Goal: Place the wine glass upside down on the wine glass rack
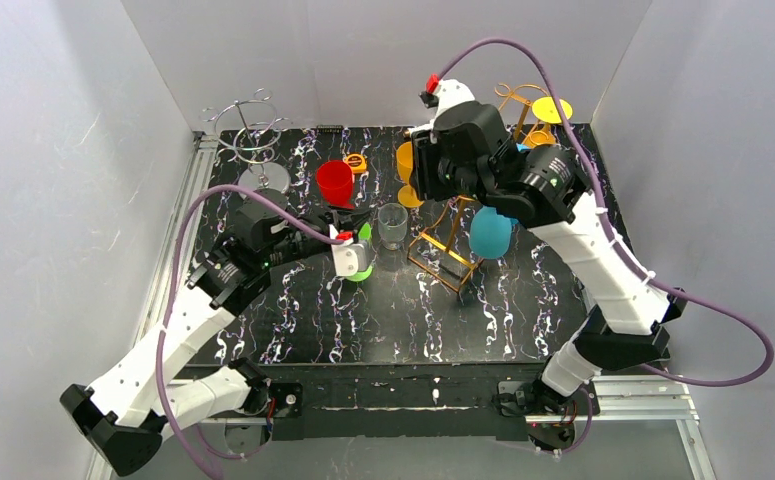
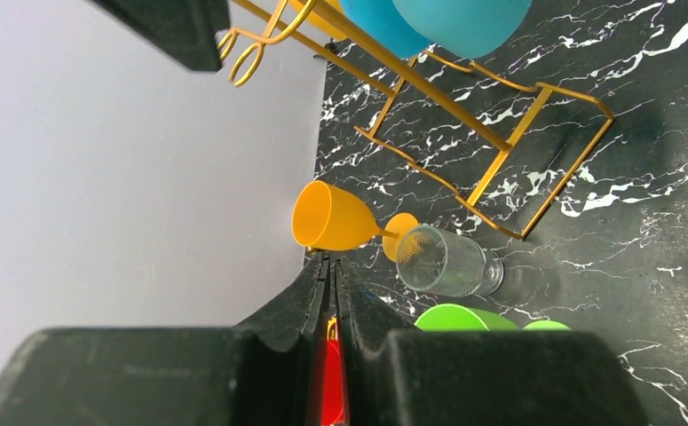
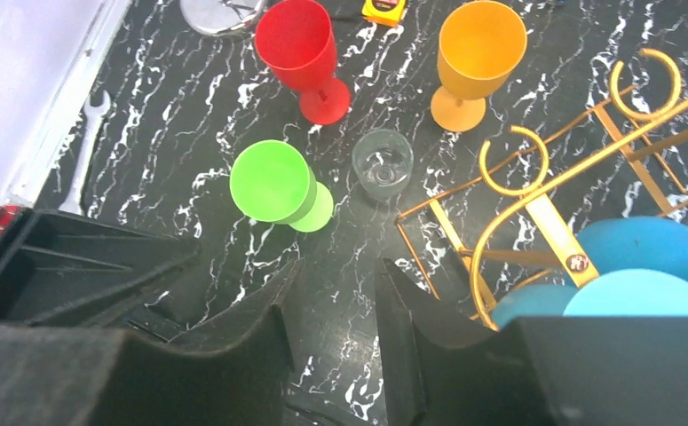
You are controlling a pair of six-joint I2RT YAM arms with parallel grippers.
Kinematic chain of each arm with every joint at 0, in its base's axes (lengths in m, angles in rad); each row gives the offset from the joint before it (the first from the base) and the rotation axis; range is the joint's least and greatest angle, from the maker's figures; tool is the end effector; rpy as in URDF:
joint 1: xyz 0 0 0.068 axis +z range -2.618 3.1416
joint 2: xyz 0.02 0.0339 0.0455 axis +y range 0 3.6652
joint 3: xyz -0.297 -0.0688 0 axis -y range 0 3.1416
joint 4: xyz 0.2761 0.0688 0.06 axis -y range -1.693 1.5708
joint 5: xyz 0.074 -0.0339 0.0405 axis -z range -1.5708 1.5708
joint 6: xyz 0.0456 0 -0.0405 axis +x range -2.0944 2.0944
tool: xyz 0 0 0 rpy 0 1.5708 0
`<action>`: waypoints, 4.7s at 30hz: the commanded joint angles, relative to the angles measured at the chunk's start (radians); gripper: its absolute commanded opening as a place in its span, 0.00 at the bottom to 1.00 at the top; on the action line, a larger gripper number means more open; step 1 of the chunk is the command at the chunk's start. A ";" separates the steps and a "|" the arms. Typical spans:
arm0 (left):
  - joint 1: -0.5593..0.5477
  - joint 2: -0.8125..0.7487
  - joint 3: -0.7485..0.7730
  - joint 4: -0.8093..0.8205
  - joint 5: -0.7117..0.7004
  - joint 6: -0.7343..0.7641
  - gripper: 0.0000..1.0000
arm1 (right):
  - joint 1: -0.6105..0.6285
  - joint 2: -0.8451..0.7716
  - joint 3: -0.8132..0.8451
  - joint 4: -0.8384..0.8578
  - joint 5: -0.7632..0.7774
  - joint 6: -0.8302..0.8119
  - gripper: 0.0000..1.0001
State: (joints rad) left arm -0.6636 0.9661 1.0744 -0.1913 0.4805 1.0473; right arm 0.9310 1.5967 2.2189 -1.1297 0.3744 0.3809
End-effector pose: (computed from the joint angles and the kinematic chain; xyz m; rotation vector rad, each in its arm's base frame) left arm 0.1707 -0.1602 0.4378 1.4490 0.7796 -0.1044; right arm 0.2037 0.2458 0.5635 -0.3378 2.0398 0.4286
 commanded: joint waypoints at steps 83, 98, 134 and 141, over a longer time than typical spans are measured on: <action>0.004 -0.239 0.001 -0.089 -0.090 -0.510 0.67 | 0.028 -0.042 -0.145 -0.274 0.281 -0.235 0.01; 0.004 -0.252 -0.040 -0.080 -0.118 -0.564 0.66 | 0.026 0.020 -0.340 -0.282 0.136 -0.270 0.01; 0.004 -0.256 -0.060 -0.096 -0.142 -0.589 0.67 | -0.256 0.073 0.166 -0.094 0.080 -0.072 0.97; 0.005 -0.174 -0.036 -0.036 -0.091 -0.599 0.67 | -0.380 -0.190 -0.113 0.016 0.248 0.012 0.90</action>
State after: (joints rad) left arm -0.6628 0.7418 1.0210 -0.2733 0.3466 0.4564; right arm 0.5808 1.5749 2.1933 -1.1957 0.4843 0.3241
